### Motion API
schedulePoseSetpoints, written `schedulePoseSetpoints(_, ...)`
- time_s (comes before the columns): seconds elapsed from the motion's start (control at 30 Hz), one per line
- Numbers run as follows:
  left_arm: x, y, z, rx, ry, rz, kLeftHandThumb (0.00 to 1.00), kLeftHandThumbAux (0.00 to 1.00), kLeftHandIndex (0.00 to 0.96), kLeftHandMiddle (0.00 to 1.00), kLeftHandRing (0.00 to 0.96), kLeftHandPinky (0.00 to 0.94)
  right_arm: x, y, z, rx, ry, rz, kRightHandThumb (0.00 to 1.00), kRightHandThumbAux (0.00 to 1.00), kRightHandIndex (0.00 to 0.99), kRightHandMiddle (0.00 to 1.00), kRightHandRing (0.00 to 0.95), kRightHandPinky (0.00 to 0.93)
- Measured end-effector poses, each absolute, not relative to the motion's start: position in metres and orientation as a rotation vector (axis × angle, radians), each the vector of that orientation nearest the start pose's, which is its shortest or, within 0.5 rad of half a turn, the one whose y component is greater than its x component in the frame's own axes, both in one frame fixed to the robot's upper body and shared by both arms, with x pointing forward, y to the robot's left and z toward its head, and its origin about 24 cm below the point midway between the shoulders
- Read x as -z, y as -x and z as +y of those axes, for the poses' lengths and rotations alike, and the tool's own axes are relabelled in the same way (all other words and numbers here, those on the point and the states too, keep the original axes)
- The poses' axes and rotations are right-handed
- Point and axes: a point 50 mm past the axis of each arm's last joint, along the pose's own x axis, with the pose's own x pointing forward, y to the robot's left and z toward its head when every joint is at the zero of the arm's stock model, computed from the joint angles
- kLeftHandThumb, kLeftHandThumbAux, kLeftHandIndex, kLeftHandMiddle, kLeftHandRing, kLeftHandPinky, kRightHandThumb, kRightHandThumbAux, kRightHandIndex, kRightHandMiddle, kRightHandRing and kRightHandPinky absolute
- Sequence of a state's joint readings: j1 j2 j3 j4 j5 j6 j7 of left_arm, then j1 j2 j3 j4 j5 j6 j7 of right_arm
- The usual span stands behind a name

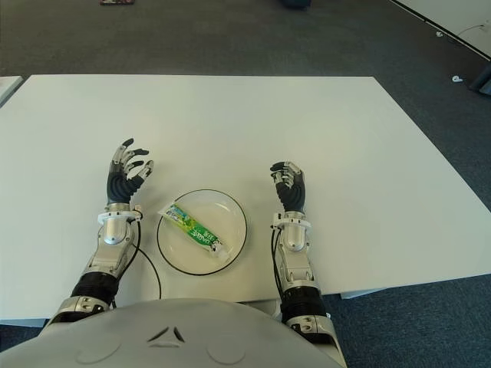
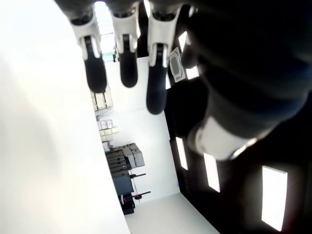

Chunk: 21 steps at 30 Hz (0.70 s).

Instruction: Put the toothpaste on the table into the plate.

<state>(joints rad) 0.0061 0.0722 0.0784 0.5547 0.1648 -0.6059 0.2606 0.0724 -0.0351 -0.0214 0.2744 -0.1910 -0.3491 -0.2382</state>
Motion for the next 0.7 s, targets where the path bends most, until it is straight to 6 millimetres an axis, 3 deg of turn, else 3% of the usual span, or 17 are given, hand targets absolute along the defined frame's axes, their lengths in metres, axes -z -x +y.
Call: schedulePoseSetpoints(0.7, 0.035, -0.217, 0.192, -0.214, -0.257, 0.036, 0.695, 0.723, 0.431, 0.54, 0.524, 0.518, -0.002, -0.233, -0.164, 0.17, 0.199, -0.087, 0.702, 0.729, 0.422, 0.488, 0.492, 0.513)
